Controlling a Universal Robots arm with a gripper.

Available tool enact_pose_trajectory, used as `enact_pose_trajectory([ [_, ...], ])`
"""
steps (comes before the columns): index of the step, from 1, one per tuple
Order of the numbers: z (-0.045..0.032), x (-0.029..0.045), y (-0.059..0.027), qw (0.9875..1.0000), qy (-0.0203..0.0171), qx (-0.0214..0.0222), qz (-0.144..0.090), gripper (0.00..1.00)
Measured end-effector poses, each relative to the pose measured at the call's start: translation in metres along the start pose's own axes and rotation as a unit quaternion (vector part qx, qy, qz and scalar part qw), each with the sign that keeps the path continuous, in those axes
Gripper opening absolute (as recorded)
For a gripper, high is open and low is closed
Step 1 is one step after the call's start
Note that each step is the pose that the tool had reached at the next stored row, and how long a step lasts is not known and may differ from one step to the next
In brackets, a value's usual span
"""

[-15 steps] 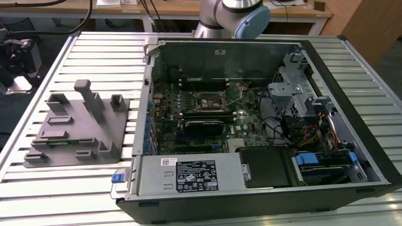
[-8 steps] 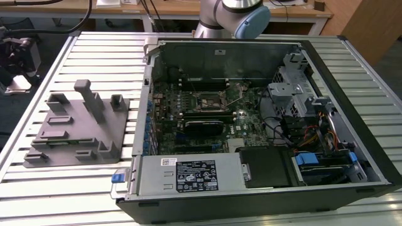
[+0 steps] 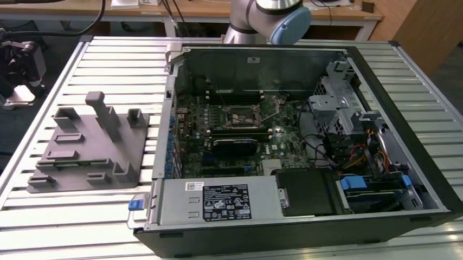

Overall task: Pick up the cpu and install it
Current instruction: 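Pick up the cpu and move it towards the insertion slot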

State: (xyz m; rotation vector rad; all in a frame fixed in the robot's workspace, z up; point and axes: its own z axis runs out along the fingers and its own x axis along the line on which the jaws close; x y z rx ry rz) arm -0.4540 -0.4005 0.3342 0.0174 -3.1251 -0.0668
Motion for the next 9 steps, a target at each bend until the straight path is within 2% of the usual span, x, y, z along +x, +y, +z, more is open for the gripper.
enact_pose_trajectory([
  [9,-0.0053,0.0001,0.0012,1.0,0.0,0.0,0.0,0.53],
])
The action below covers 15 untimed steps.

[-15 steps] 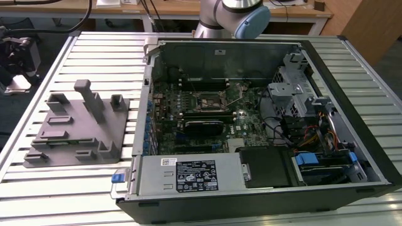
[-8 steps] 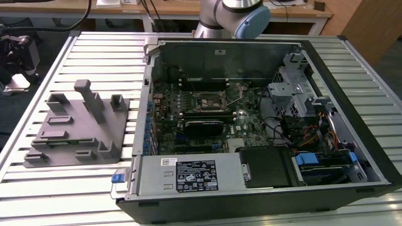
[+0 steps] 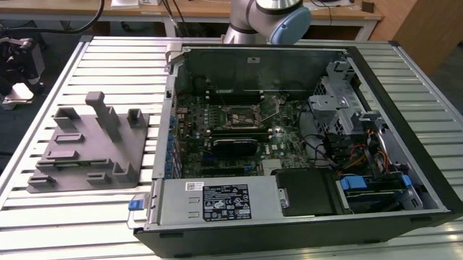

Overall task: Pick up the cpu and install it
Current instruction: 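Pick up the cpu and move it towards the insertion slot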

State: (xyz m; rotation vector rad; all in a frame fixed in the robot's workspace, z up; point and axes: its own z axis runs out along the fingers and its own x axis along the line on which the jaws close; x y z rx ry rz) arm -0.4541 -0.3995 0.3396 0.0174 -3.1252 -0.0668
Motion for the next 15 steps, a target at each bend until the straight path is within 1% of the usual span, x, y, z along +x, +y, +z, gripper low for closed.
enact_pose_trajectory([
  [6,-0.0086,0.0001,0.0009,1.0,0.0,0.0,0.0,0.53],
  [12,-0.0153,0.0002,0.0016,1.0,0.0,0.0,0.0,0.53],
  [15,-0.0203,0.0003,0.0022,1.0,0.0,0.0,0.0,0.53],
])
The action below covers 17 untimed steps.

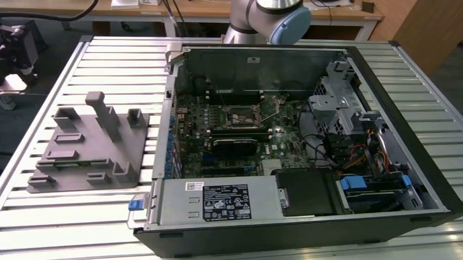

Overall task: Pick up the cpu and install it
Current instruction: 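Pick up the cpu and move it towards the insertion slot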

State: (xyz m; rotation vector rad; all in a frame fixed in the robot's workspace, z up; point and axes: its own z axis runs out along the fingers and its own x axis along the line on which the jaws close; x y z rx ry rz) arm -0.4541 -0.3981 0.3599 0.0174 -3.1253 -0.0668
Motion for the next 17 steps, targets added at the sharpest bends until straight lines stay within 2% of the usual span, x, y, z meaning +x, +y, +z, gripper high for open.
enact_pose_trajectory([
  [4,-0.0092,0.0001,0.0009,1.0,-0.0001,0.0,0.0,0.53],
  [17,-0.0505,0.0007,0.0061,1.0,0.0,0.0,0.0,0.53],
])
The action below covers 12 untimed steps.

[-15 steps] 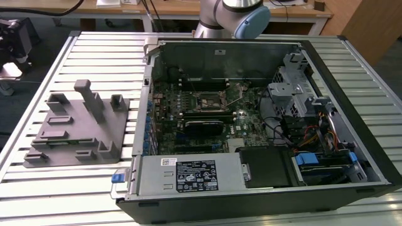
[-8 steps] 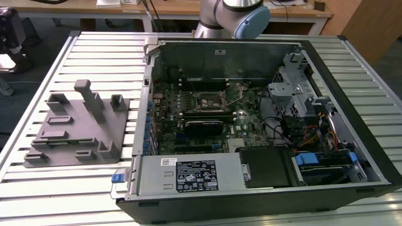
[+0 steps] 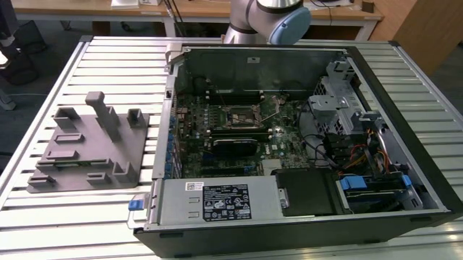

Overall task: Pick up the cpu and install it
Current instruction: 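Pick up the cpu and move it towards the insertion slot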

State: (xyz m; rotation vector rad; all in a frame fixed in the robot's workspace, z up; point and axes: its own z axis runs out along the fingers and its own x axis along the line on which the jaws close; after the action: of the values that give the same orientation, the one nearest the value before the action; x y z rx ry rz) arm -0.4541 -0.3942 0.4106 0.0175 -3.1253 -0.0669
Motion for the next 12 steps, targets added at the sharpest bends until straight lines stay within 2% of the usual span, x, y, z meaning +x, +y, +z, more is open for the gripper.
enact_pose_trajectory([
  [5,-0.0127,0.0001,0.0015,1.0,0.0,0.0,0.0,0.53],
  [12,-0.0131,0.0002,0.0016,1.0,0.0,0.0,0.0,0.53],
])
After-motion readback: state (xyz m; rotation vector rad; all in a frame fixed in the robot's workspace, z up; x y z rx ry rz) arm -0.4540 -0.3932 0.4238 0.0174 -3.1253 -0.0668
